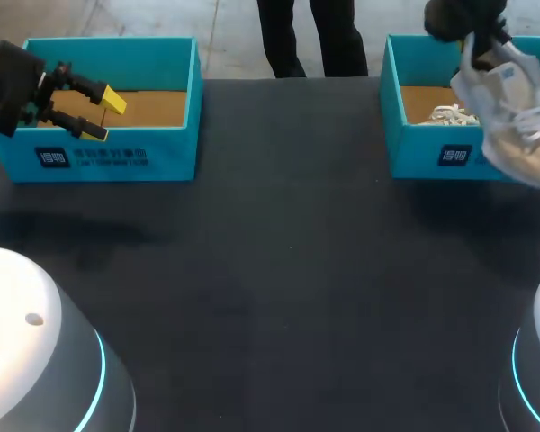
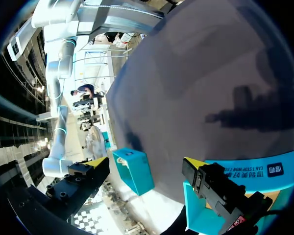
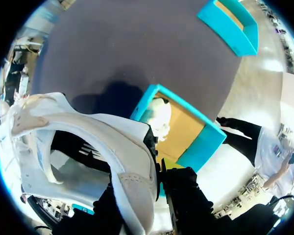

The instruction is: Take the shoe out of the shoebox, open the shoe tongue, remove and reinsert the insole, then place the shoe into the shoebox

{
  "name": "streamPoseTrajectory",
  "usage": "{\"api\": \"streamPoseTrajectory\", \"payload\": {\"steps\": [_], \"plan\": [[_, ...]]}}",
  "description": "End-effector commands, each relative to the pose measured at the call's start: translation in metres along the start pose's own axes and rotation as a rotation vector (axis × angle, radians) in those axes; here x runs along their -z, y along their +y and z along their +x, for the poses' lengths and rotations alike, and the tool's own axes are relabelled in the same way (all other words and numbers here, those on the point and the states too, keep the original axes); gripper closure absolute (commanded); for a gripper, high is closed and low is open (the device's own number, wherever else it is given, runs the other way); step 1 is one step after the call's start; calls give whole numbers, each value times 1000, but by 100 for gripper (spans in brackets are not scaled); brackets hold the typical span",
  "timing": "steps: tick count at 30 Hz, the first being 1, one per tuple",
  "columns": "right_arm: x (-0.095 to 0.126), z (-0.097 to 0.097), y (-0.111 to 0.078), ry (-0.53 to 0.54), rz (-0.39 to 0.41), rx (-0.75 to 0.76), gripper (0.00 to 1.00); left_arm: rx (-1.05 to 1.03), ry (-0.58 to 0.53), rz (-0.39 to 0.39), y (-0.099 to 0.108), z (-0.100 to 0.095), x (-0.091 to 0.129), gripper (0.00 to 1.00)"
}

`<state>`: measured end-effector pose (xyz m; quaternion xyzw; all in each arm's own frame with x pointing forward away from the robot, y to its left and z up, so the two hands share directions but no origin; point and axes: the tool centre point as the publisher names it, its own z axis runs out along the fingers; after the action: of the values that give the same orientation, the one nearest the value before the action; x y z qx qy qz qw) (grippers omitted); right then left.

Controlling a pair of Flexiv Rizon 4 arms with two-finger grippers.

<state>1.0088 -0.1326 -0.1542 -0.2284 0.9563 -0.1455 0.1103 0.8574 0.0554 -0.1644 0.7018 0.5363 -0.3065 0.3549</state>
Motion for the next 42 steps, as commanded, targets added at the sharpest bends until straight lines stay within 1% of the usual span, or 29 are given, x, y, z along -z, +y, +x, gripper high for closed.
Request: {"api": "streamPoseTrajectory", "payload": {"steps": [1, 11, 14, 30, 32, 33, 35, 36, 38, 39, 42], "plan": [[-3, -15, -20, 37, -24, 4, 100, -1, 2, -1, -1, 0, 0, 0], [-17, -31, -47, 63, -24, -5, 100, -1, 2, -1, -1, 0, 0, 0], [-23, -38, -63, 51, -32, -20, 100, -1, 2, -1, -1, 0, 0, 0], [-23, -38, -63, 51, -32, -20, 100, -1, 2, -1, -1, 0, 0, 0], [-30, -38, -79, 81, -37, -65, 100, -1, 2, -1, -1, 0, 0, 0], [-31, -38, -86, 79, -51, -79, 100, -1, 2, -1, -1, 0, 0, 0], [-36, -38, -106, 75, -93, -121, 100, -1, 2, -1, -1, 0, 0, 0], [-37, -38, -112, 56, -134, -111, 100, -1, 2, -1, -1, 0, 0, 0], [-42, -38, -124, 61, -125, -127, 100, -1, 2, -1, -1, 0, 0, 0], [-46, -39, -133, 63, -128, -128, 100, -1, 2, -1, -1, 0, 0, 0], [-59, -44, -150, 78, -110, -137, 100, -1, 2, -1, -1, 0, 0, 0]]}}
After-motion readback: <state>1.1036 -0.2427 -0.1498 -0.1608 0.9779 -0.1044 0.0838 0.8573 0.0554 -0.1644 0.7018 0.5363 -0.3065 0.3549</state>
